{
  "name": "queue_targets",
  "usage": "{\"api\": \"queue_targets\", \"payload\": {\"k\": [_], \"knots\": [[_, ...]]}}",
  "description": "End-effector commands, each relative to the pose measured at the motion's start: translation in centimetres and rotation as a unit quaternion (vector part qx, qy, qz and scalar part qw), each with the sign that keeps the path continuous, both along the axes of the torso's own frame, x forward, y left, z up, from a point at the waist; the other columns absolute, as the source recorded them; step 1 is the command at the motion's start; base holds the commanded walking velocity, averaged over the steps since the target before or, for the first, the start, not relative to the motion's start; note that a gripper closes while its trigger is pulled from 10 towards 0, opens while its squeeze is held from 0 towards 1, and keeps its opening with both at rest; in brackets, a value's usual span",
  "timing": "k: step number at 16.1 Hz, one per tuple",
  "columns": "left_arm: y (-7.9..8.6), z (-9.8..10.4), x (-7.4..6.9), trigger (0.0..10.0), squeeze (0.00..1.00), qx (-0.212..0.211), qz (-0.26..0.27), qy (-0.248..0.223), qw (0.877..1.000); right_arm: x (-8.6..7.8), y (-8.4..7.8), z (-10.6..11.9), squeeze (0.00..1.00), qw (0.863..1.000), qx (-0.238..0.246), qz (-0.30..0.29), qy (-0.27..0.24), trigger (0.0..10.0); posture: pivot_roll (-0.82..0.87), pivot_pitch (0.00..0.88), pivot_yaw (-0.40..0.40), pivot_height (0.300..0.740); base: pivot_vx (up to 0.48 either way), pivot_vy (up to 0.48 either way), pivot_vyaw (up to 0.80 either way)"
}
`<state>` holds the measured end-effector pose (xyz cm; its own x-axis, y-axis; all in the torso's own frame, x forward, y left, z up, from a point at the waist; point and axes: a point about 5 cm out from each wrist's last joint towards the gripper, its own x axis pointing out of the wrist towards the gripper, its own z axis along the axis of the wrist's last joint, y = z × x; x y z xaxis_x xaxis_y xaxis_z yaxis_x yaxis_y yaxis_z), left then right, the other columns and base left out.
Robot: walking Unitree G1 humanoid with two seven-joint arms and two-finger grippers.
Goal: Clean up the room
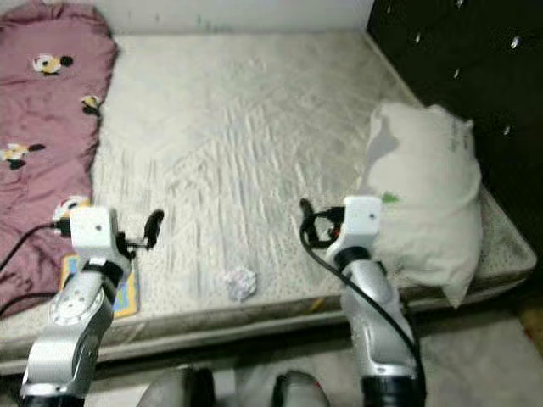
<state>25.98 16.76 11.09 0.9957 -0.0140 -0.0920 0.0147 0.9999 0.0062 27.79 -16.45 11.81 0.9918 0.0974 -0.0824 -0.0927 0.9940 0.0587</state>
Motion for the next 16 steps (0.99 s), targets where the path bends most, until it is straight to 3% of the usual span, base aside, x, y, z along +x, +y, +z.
{"api": "queue_targets", "payload": {"k": [1,2,4,6,7,8,12,16], "knots": [[-0.3,-0.2,-0.2,10.0,0.00,-0.002,-0.003,0.007,1.000,0.0,-0.8,0.0,0.00,1.000,-0.020,-0.018,-0.005,10.0,-0.03,0.153,-0.054,0.740,0.000,0.000,0.00],[-0.3,-0.2,-0.2,10.0,0.00,-0.001,-0.002,0.007,1.000,0.0,-0.3,0.0,0.00,1.000,0.009,-0.003,0.006,10.0,-0.03,0.153,-0.054,0.740,0.000,0.000,0.00],[0.1,0.0,-0.2,10.0,0.00,0.010,0.017,-0.004,1.000,0.2,-0.6,0.4,0.00,0.999,-0.036,-0.027,-0.021,10.0,-0.03,0.151,-0.053,0.740,0.000,0.000,0.00],[0.2,-0.3,-0.2,10.0,0.00,-0.023,0.027,0.013,0.999,0.1,-0.5,0.1,0.00,1.000,-0.005,-0.016,0.001,10.0,-0.03,0.167,-0.049,0.740,0.000,0.000,0.00],[0.4,0.0,-0.2,10.0,0.00,-0.016,0.026,0.007,1.000,0.0,-0.6,0.4,0.00,1.000,-0.010,-0.020,-0.018,10.0,-0.02,0.161,-0.048,0.740,0.000,0.000,0.00],[0.5,0.4,-0.2,10.0,0.00,-0.035,0.002,-0.018,0.999,-0.1,-0.5,0.6,0.00,0.999,0.022,-0.013,-0.022,10.0,-0.03,0.165,-0.047,0.740,0.000,0.000,0.00],[1.0,0.4,-0.1,10.0,0.00,-0.013,0.026,-0.014,0.999,-0.2,-0.2,1.0,0.00,0.999,0.035,-0.001,-0.032,10.0,-0.03,0.177,-0.047,0.740,0.000,0.000,0.00],[0.4,0.0,-0.3,10.0,0.00,-0.004,0.013,-0.003,1.000,-0.5,0.3,0.6,0.00,0.999,0.043,0.007,-0.025,10.0,-0.02,0.187,-0.048,0.720,0.000,0.000,0.00]]}}
